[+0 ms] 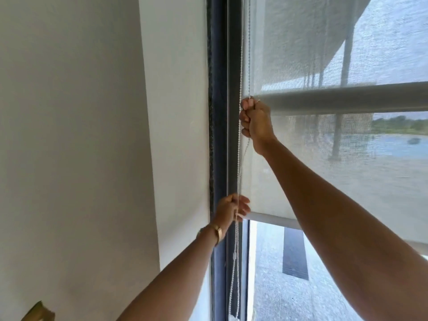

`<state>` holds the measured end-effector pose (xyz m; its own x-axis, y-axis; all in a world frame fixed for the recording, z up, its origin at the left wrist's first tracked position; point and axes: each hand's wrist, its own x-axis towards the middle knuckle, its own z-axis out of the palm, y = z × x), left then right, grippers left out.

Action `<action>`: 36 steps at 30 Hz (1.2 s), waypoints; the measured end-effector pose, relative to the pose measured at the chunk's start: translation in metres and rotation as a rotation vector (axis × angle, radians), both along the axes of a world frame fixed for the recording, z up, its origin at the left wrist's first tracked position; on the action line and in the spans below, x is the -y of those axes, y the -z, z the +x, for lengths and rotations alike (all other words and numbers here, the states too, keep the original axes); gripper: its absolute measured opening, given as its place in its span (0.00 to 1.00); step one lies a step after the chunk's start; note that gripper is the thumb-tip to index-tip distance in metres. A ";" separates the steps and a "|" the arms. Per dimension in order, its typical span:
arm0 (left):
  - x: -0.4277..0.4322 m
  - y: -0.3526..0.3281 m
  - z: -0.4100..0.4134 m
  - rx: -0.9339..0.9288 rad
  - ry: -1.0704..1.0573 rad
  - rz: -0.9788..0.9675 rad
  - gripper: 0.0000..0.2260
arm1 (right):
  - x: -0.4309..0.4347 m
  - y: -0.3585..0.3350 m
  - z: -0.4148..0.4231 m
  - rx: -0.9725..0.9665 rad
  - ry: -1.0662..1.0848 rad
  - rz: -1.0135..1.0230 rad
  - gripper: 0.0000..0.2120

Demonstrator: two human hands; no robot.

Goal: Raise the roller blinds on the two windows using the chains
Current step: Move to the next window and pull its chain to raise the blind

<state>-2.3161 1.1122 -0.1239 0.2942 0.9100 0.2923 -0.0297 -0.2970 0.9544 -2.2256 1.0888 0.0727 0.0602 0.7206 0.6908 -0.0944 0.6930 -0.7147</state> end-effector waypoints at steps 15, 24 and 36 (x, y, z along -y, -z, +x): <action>0.025 -0.265 0.010 0.419 0.047 0.273 0.18 | 0.002 0.126 -0.019 -0.033 0.001 -0.209 0.18; 0.037 -0.250 0.017 0.361 -0.017 0.311 0.17 | 0.017 0.154 -0.010 -0.026 -0.033 -0.269 0.16; 0.025 -0.174 0.016 0.365 -0.007 0.252 0.18 | 0.022 0.205 0.016 0.048 -0.027 -0.434 0.18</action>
